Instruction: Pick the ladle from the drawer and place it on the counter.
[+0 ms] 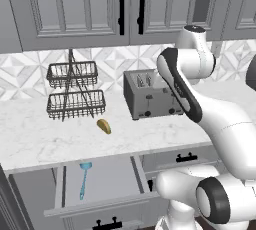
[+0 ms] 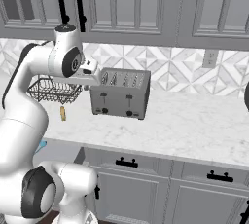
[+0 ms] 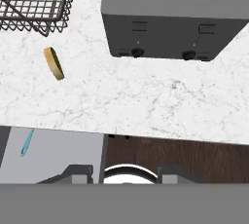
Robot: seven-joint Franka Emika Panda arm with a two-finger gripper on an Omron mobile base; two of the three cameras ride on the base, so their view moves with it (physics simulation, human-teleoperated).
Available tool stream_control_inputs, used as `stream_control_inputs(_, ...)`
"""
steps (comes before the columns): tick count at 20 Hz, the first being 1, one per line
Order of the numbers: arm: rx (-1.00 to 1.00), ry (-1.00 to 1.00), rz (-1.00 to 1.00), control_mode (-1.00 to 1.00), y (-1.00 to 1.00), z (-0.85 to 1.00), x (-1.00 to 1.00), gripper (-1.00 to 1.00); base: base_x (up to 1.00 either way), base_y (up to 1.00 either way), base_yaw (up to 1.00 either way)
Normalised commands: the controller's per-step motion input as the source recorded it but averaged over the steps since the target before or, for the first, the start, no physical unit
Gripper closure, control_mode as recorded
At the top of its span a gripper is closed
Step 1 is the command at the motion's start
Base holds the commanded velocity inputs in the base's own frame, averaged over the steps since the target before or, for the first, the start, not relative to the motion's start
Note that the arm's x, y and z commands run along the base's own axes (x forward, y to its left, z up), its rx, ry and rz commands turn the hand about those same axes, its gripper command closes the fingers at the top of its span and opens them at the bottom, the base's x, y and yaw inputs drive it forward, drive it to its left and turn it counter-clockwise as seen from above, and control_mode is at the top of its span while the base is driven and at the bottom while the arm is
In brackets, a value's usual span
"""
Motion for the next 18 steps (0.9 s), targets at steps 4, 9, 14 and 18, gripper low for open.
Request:
stream_control_inputs(4,0.0,0.0,0.0,1.0,0.0,0.0,0.0,-1.0,-0.07,0.01,0.0)
stream_control_inputs(9,0.0,0.0,0.0,1.0,0.0,0.0,0.0,-1.0,-0.12,-0.07,0.17)
stream_control_inputs(14,0.0,0.0,0.0,1.0,0.0,0.0,0.0,-1.0,-0.11,-0.53,0.41)
stream_control_inputs(18,0.0,0.0,0.0,1.0,0.0,0.0,0.0,-1.0,0.0,-0.6,0.47)
